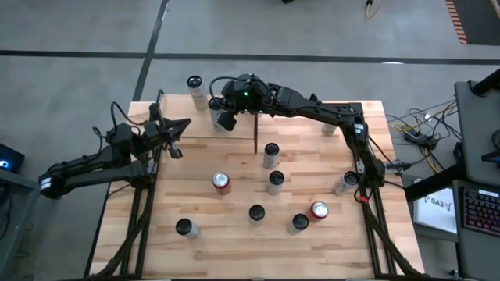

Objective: Place canned beverage on shelf
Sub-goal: Put the top left white blue soda can on the shelf

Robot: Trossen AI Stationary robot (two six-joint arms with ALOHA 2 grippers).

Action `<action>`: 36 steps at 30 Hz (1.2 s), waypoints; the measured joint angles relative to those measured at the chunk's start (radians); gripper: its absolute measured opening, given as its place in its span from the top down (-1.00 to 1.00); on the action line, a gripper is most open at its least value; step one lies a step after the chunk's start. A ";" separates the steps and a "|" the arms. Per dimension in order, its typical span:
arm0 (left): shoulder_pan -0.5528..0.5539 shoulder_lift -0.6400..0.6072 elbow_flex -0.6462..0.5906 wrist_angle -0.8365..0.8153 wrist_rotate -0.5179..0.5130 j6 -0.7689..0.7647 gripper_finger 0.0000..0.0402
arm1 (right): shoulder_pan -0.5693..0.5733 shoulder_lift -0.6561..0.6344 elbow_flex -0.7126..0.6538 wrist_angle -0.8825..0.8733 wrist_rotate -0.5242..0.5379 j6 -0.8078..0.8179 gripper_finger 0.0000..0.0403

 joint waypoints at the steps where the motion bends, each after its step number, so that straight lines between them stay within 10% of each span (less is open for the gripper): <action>1: 0.000 0.000 0.000 0.000 0.000 0.000 1.00 | 0.000 0.000 0.000 0.000 0.007 0.011 0.96; 36: 0.000 0.037 0.000 -0.060 0.017 0.051 1.00 | 0.022 -0.105 0.079 -0.160 0.025 -0.020 0.95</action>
